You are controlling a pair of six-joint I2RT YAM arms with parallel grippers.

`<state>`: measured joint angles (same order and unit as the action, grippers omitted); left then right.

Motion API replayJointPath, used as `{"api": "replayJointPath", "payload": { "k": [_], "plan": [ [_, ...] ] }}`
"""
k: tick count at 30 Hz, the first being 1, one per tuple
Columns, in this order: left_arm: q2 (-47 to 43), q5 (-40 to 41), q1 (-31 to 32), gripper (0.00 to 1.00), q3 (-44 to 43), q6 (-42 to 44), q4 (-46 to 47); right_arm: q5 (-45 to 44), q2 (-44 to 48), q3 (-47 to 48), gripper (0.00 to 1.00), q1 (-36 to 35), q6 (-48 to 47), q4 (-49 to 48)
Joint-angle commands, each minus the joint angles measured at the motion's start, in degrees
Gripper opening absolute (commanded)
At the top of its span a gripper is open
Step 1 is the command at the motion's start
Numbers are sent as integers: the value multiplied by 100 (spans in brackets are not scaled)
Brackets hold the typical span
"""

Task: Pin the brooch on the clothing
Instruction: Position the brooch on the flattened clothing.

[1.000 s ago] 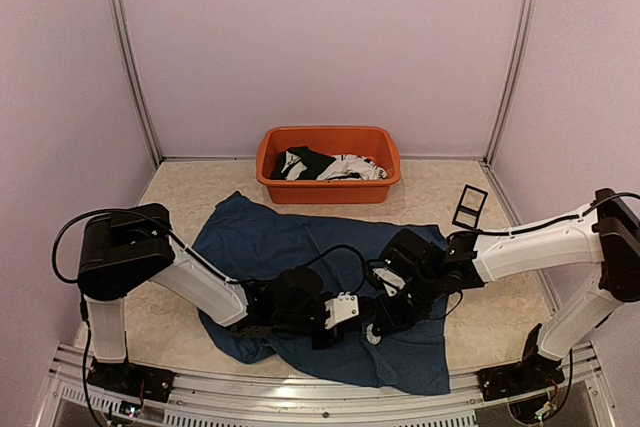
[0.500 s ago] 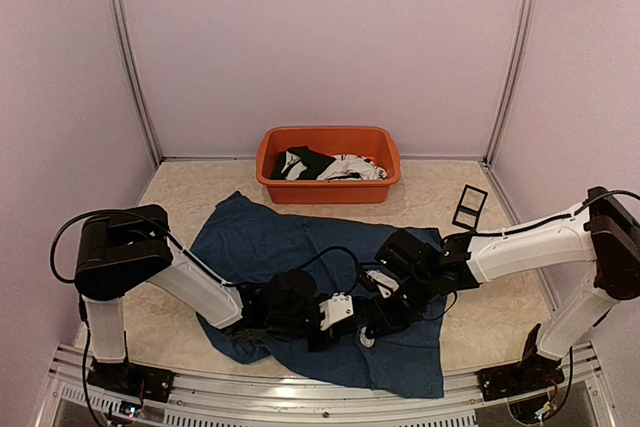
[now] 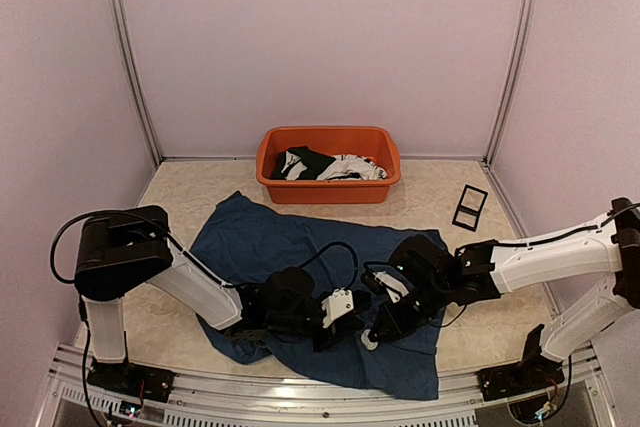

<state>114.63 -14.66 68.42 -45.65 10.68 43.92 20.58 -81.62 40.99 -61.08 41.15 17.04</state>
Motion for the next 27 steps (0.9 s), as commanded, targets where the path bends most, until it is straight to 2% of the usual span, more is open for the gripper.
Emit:
{"api": "replayJointPath", "payload": {
  "k": [1, 7, 12, 16, 22, 27],
  "plan": [
    [-117, -126, 88, 0, -204, -132, 706, 715, 88, 30, 0, -243, -145, -1556],
    [-133, -132, 92, 0, -193, -131, 710, 649, 121, 86, 0, -314, -210, -1548],
    [-146, -185, 104, 0, -133, -118, 732, -146, 373, 194, 0, -288, -256, -1120],
    [-185, -142, 97, 0, -69, -85, 732, -418, 619, 175, 0, -190, -248, -974],
    [-208, -118, 98, 0, -90, -49, 706, -517, 1029, 40, 0, 9, -102, -992],
    [-221, -150, 100, 0, -101, -75, 681, -519, 995, 12, 0, 8, -22, -1056]
  ]
}}
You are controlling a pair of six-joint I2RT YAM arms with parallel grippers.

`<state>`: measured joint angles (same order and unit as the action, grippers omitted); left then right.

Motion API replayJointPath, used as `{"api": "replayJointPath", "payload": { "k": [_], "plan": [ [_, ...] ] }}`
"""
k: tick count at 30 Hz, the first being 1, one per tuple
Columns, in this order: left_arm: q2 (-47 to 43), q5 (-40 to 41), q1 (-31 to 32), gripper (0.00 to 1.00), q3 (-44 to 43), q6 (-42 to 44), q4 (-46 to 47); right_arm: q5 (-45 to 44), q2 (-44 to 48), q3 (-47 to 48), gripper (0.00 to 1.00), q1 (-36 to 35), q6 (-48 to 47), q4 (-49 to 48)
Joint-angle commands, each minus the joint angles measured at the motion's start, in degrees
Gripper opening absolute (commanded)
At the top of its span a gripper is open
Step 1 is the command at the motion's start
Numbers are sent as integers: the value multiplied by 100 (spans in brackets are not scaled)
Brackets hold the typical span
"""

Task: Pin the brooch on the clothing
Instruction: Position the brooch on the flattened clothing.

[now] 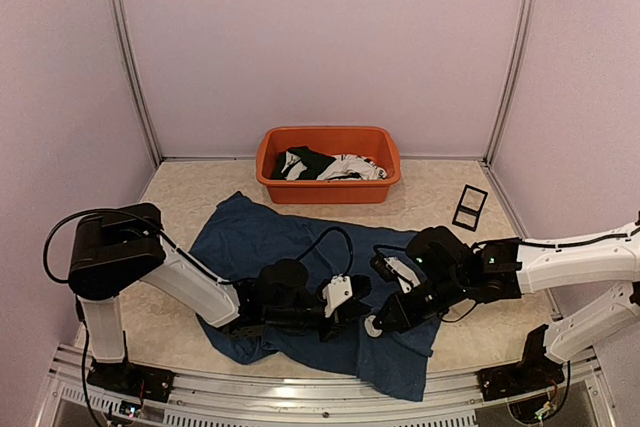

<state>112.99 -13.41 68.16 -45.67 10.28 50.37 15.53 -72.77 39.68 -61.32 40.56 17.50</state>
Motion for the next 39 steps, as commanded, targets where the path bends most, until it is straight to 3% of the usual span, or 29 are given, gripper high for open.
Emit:
{"api": "replayJointPath", "payload": {
  "k": [1, 13, 30, 39],
  "plan": [
    [-64, -270, 124, 0, -91, -37, 25, -52, 98, 153, 0, 32, 54, -1095],
    [-163, -171, 127, 0, -20, -10, 27, -597, 581, 47, 0, 524, 282, -876],
    [-141, -185, 127, 0, -87, -28, -45, -1155, 930, -76, 0, 642, 634, -899],
    [-179, -170, 125, 0, -71, -5, -86, -1084, 304, 10, 0, 641, 802, -1275]
  ]
}}
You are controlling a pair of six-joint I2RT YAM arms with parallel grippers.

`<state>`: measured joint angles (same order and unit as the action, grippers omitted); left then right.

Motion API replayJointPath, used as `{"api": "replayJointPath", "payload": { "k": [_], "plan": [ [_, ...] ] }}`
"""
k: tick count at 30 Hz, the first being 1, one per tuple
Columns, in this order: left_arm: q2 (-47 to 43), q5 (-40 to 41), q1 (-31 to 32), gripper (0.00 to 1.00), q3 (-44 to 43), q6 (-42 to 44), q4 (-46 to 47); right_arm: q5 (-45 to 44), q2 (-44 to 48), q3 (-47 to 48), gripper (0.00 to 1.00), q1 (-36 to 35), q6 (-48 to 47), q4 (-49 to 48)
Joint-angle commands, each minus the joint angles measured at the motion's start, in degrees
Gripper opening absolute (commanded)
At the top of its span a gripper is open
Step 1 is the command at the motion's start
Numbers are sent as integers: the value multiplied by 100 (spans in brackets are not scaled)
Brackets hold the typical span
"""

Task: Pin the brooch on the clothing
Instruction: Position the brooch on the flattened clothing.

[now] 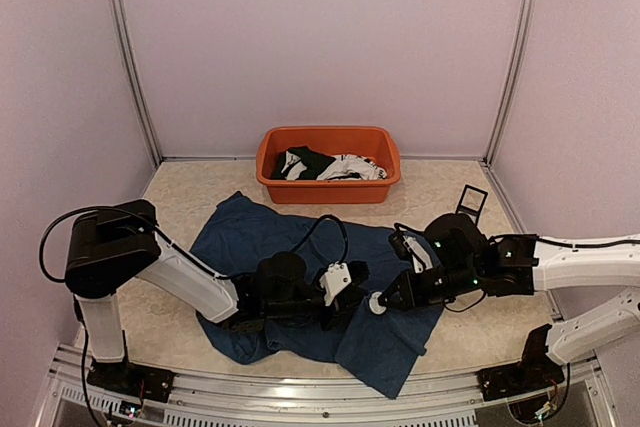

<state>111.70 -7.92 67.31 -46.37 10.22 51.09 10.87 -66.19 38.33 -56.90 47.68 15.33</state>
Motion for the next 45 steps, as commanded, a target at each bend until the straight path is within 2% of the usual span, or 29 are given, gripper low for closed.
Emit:
{"api": "replayJointPath", "payload": {
  "k": [1, 28, 39, 43, 45],
  "plan": [
    [-58, -712, 216, 0, 4, -1, -161, -577, -440, 148, 0, 198, 100, -1129],
    [-183, -558, 210, 0, 148, -18, -48, -288, -1268, 569, 0, 127, 193, -1663],
    [-529, 2, 199, 33, 348, -313, 138, -194, -298, -458, 0, 206, 483, -2390],
    [-802, 185, 195, 48, 343, -460, 160, -230, -123, -667, 0, 206, 561, -2413],
    [-914, 222, 195, 52, 339, -476, 136, -218, -83, -721, 0, 202, 573, -2415]
  ]
}}
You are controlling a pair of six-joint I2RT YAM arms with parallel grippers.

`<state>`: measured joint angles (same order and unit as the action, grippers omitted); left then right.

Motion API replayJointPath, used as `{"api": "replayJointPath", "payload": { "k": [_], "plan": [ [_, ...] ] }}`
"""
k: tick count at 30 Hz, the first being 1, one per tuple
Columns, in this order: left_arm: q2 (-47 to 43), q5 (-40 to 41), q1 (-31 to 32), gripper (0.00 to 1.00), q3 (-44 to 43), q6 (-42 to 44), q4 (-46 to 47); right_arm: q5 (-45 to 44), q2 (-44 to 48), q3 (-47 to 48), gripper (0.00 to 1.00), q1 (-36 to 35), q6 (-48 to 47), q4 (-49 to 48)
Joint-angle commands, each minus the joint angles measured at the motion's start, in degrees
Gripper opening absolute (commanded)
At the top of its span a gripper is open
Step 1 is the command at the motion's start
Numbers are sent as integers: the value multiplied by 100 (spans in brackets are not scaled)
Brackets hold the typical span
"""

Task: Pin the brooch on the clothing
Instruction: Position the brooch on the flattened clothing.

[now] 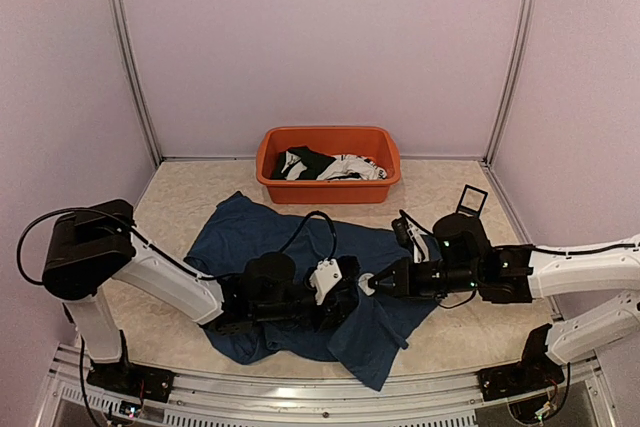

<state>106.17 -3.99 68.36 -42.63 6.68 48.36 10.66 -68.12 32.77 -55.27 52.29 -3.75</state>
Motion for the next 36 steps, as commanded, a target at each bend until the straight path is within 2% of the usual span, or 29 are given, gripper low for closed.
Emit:
{"api": "replayJointPath", "payload": {
  "k": [1, 6, 17, 22, 25, 28, 31, 36],
  "plan": [
    [-406, -121, 90, 53, -35, -120, 386, -182, 130, -192, 0, 43, 116, -500],
    [-611, 180, 77, 56, -22, -95, 192, -213, 283, -251, 0, 40, 83, -383],
    [-448, 243, 75, 56, -61, -196, 148, -83, 371, -264, 0, 42, 58, -656],
    [-651, 460, 72, 68, 76, -258, 94, -183, 453, -307, 0, 42, 94, -700],
    [-954, 752, 73, 85, 260, -413, 71, -216, 513, -364, 0, 42, 118, -746],
    [-1360, 877, 64, 98, 510, -547, 146, -210, 528, -435, 0, 41, 139, -801],
    [-1770, 867, 28, 99, 744, -612, 63, -209, 536, -471, 0, 42, 149, -788],
    [-2170, 342, -262, 98, 901, -640, -564, -177, 617, -487, 0, 45, 159, -785]
  ]
}}
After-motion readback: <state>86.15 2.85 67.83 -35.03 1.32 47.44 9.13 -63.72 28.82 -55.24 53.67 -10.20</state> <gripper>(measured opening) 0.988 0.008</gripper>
